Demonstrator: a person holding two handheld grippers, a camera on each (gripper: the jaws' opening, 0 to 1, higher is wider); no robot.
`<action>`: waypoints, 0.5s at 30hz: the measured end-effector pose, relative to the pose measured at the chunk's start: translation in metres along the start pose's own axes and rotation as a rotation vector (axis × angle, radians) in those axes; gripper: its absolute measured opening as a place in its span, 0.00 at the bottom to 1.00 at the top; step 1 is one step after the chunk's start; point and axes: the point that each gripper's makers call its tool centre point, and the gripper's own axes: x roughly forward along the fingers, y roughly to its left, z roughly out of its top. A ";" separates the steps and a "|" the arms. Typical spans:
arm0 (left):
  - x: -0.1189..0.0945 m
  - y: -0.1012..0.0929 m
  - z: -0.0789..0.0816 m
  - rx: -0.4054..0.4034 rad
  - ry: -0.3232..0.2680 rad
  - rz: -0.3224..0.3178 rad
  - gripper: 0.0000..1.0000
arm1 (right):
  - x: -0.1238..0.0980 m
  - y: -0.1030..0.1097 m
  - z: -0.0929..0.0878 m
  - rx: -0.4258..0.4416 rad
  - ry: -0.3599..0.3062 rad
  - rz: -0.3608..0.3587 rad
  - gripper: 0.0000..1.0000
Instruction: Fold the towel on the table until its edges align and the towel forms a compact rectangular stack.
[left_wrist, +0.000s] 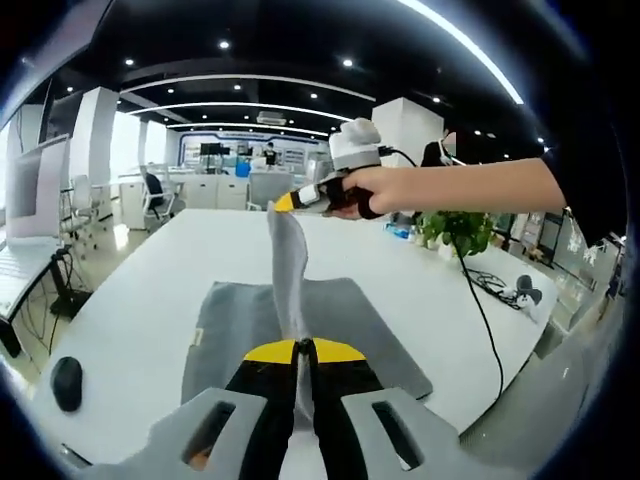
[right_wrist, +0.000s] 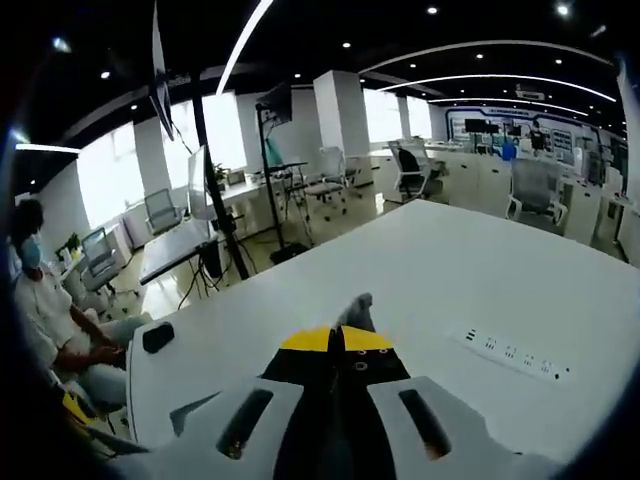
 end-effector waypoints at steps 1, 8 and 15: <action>0.001 0.002 -0.001 -0.002 0.003 0.004 0.05 | 0.003 0.001 -0.001 0.005 0.003 0.003 0.00; 0.005 0.016 -0.017 -0.005 0.042 0.020 0.05 | 0.022 0.005 -0.006 0.023 0.013 0.002 0.00; 0.005 0.032 -0.032 -0.022 0.073 0.060 0.05 | 0.039 0.008 -0.016 0.047 0.028 0.011 0.00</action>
